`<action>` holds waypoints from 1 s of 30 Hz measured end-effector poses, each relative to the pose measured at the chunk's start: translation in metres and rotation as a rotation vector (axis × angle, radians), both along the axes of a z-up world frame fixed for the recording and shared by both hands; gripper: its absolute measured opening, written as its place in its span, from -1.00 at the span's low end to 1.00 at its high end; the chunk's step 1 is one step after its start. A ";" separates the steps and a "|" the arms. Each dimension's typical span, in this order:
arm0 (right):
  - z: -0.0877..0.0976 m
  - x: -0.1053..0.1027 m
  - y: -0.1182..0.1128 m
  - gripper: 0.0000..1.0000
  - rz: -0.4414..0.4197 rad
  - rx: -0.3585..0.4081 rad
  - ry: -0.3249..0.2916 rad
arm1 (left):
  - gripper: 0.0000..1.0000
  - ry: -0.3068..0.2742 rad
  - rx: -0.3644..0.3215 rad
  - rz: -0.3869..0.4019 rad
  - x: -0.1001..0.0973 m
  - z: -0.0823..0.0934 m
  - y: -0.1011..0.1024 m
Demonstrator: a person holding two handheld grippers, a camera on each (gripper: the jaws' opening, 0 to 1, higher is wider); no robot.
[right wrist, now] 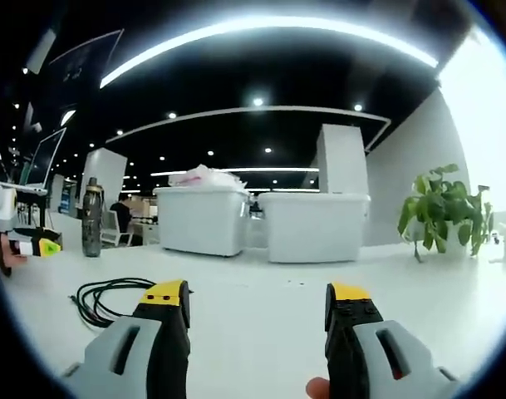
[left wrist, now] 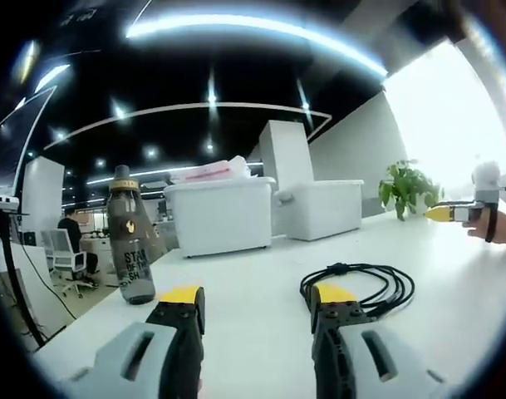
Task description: Coil the Type-C to USB data cable on the desktop and secure it with Velcro straps.
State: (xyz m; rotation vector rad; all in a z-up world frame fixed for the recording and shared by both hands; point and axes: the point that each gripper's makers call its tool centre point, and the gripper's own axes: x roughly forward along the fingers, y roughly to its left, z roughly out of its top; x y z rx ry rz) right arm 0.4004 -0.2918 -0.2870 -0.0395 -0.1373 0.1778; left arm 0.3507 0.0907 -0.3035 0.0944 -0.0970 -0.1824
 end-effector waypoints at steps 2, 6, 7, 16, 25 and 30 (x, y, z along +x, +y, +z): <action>0.000 0.000 0.001 0.29 0.003 -0.002 0.001 | 0.05 0.002 -0.004 -0.007 0.000 0.000 -0.002; -0.002 0.001 0.005 0.29 0.012 -0.009 0.004 | 0.05 0.004 -0.002 -0.018 0.000 -0.001 -0.005; -0.002 0.001 0.005 0.29 0.015 -0.011 0.005 | 0.04 0.003 0.000 -0.020 0.000 -0.001 -0.005; -0.003 0.002 0.009 0.29 0.030 -0.014 0.006 | 0.03 0.011 -0.011 -0.033 0.002 -0.002 -0.008; -0.004 0.001 0.012 0.29 0.048 0.009 0.013 | 0.02 0.011 0.007 -0.037 0.003 -0.003 -0.010; -0.003 0.002 0.009 0.29 0.043 0.004 0.010 | 0.01 0.008 0.007 -0.038 0.003 -0.002 -0.010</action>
